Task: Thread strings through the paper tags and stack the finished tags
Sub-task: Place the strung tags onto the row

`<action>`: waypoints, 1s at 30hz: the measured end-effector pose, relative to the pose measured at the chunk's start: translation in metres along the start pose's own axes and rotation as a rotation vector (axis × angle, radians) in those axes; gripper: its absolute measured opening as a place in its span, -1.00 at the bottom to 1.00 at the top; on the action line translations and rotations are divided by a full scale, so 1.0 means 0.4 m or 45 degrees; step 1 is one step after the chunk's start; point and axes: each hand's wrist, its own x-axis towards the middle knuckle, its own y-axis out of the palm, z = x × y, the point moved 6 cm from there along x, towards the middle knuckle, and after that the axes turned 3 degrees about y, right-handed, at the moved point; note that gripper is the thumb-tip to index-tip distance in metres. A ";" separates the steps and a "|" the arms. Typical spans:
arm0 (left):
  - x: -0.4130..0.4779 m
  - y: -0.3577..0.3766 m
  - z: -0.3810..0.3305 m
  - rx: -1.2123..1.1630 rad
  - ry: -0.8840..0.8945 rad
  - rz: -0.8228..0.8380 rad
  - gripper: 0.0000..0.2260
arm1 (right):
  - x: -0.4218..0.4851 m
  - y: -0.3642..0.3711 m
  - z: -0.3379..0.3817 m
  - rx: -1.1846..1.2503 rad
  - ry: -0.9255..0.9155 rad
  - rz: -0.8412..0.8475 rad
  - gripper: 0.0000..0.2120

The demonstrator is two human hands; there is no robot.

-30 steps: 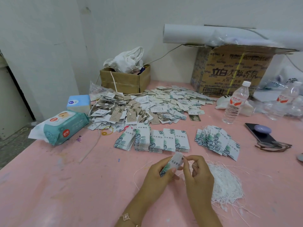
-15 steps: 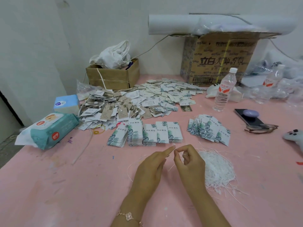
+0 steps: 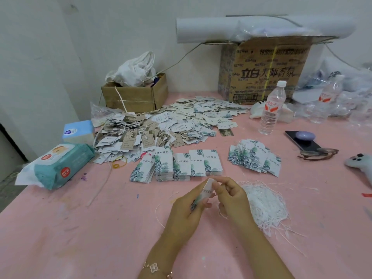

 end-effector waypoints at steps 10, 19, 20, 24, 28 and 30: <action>0.009 -0.001 0.022 -0.524 -0.498 -0.047 -0.57 | 0.005 0.004 -0.038 0.106 0.275 0.144 -0.80; -0.001 -0.004 0.035 -0.790 -0.601 -0.230 -0.83 | 0.002 0.029 -0.041 0.051 0.296 0.254 -0.88; -0.001 -0.005 0.035 -0.786 -0.597 -0.246 -0.85 | 0.001 0.032 -0.038 0.060 0.291 0.281 -0.88; -0.002 -0.015 0.035 -0.746 -0.571 -0.279 -0.89 | -0.005 0.042 -0.035 0.083 0.292 0.329 -0.85; 0.001 -0.019 0.032 -0.667 -0.520 -0.272 -0.88 | -0.007 0.045 -0.035 0.057 0.288 0.336 -0.89; 0.004 -0.022 0.032 -0.630 -0.503 -0.284 -0.89 | -0.006 0.045 -0.035 0.044 0.271 0.329 -0.91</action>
